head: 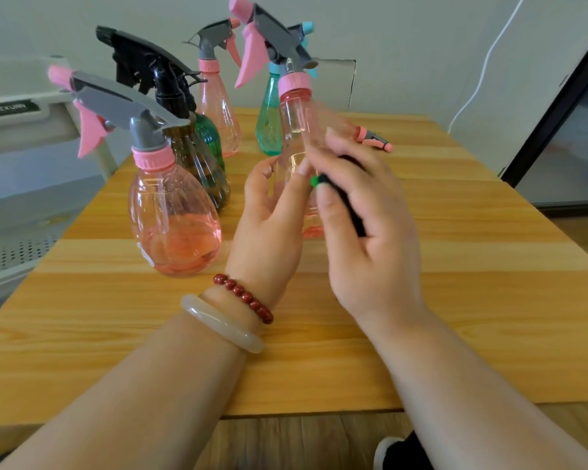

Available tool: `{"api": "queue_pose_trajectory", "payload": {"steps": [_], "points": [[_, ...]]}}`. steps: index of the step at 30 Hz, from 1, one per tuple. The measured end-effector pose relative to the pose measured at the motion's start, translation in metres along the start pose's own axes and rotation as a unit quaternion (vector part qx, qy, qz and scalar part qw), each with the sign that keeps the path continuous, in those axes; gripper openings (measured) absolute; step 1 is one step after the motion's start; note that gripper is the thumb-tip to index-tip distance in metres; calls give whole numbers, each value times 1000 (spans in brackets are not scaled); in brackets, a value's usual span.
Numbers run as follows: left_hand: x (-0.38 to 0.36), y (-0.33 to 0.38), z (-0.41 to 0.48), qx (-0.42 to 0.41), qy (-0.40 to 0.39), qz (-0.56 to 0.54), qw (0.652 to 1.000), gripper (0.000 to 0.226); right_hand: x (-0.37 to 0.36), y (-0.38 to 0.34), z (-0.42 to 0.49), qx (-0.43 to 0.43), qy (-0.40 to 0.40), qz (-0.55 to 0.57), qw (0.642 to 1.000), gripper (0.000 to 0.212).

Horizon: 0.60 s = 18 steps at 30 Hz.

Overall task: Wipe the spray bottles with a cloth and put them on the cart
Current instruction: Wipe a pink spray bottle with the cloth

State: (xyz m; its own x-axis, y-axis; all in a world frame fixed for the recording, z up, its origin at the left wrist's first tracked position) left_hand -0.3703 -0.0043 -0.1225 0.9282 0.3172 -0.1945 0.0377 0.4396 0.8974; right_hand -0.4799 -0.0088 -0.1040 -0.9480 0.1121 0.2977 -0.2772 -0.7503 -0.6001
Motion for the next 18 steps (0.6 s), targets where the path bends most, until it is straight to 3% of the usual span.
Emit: {"api": "queue_pose_trajectory", "payload": {"steps": [2,5,7,9,10,13,16,18], "points": [[-1,-1,0,-3,-11,1,1000,46,-2,3,-1,8,33,-26,999,28],[-4,0,-2,-11,-11,-22,1000,62,4,11,2,-165,89,54,981,27],[-4,2,-2,-11,-7,-43,999,68,-1,18,4,-344,72,224,909,25],[-4,1,-2,-4,-11,-45,999,66,-6,25,1,-438,57,334,833,23],[-3,0,-1,-4,-14,-43,999,60,-6,24,1,-435,52,334,835,22],[-1,0,0,-17,-15,8,1000,29,-1,15,1,-339,62,220,913,20],[2,5,-1,-35,10,57,998,61,5,10,0,-233,82,95,964,22],[4,2,1,-51,26,50,997,53,3,9,-2,-193,99,34,976,26]]}}
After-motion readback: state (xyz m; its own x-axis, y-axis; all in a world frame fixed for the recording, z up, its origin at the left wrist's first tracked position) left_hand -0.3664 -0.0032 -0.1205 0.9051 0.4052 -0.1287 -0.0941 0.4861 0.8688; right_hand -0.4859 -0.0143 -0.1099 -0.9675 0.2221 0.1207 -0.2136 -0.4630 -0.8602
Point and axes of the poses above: each hand's wrist, its own z-axis towards the middle knuckle, its own x-axis out of the back of the hand, y = z × x, the point moved 3 cm from there along z, towards the middle knuckle, and after that the axes turned 11 degrees about -x, right-handed, at the moved point
